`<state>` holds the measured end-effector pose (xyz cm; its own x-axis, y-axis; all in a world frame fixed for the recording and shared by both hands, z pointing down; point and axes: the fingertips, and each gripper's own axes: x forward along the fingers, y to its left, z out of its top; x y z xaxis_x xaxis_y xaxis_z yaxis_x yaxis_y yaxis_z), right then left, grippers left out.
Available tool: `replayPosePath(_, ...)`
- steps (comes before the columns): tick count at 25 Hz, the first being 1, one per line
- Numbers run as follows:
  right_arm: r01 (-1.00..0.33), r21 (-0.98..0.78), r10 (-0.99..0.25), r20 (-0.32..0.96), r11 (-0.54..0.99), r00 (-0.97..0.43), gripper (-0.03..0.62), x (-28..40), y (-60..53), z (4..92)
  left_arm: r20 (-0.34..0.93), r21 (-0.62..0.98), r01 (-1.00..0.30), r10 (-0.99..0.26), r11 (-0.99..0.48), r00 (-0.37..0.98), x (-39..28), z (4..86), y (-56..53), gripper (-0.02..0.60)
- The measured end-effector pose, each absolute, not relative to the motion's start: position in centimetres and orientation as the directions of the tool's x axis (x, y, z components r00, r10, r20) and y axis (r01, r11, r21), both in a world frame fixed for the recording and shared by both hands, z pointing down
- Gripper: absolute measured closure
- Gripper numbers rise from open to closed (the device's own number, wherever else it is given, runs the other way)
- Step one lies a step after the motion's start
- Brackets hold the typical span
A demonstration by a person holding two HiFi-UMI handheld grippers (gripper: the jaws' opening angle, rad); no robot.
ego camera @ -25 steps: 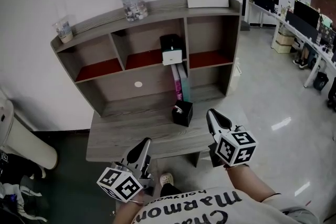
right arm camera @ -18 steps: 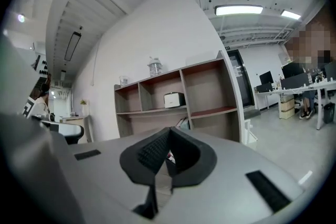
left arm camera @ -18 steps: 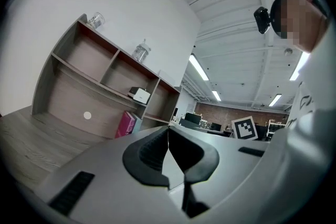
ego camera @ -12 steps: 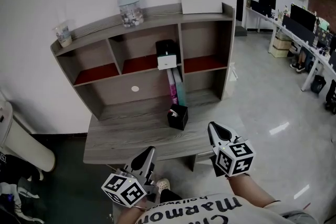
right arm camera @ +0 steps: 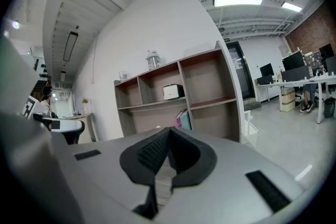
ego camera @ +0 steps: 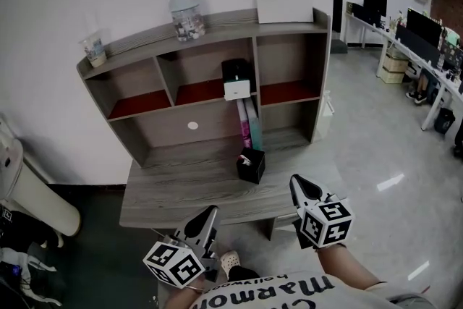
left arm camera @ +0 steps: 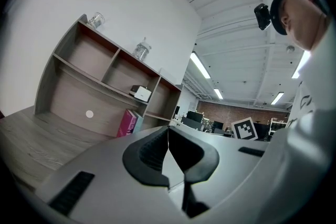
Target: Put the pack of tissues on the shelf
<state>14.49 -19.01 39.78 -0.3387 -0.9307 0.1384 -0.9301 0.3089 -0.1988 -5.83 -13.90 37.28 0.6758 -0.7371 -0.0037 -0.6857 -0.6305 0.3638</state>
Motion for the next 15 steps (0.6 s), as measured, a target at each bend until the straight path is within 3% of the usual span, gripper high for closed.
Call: replayPosePath(15, -0.923, -0.194, -0.916, 0.169, 0.331, -0.364, 0.586, 13.55, -19.83, 40.68, 0.002, 0.382, -0.688, -0.744, -0.617, 0.668, -6.53, 38.05, -14.94, 0.565)
